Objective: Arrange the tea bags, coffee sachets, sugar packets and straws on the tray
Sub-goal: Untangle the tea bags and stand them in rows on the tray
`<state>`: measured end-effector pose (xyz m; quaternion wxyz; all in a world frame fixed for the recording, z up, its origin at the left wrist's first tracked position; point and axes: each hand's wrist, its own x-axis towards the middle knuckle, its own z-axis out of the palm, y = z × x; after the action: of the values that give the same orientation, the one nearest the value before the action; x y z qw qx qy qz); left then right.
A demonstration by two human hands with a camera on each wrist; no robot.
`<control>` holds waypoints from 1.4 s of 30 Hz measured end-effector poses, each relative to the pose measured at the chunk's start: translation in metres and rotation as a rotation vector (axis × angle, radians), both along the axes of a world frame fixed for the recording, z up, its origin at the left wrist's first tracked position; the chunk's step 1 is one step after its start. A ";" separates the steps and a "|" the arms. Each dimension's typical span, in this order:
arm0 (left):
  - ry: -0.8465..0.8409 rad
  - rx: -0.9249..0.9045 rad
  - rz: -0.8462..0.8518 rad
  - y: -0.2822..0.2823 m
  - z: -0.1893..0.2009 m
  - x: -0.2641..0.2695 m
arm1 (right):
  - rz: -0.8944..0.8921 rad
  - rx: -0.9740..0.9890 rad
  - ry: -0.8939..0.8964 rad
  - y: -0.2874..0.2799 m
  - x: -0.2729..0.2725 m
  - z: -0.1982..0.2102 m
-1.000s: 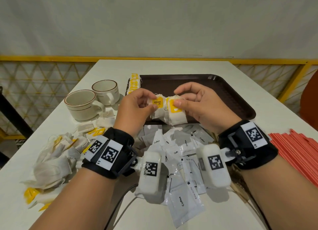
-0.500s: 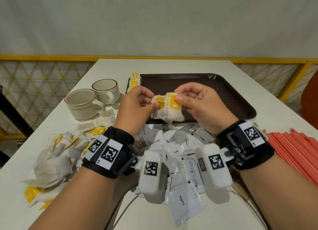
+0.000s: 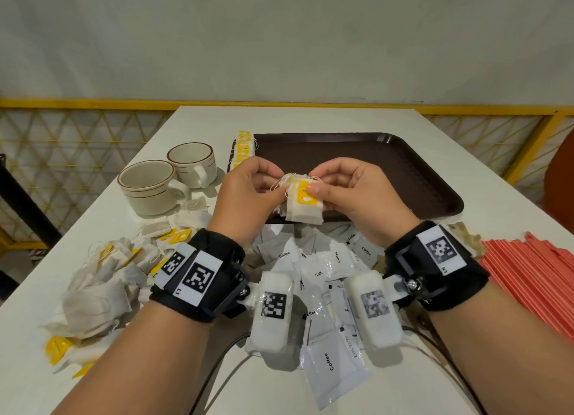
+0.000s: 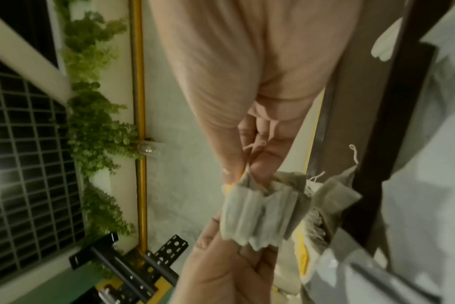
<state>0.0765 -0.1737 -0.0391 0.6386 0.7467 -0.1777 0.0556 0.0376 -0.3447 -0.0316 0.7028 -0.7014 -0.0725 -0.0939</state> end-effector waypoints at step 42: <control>0.032 -0.044 0.055 0.019 0.007 0.010 | 0.025 -0.651 0.357 -0.054 0.026 0.054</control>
<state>0.0863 -0.1545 -0.0319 0.6560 0.7377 -0.1456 0.0649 0.0634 -0.3989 0.0228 0.4457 -0.8925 0.0165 0.0667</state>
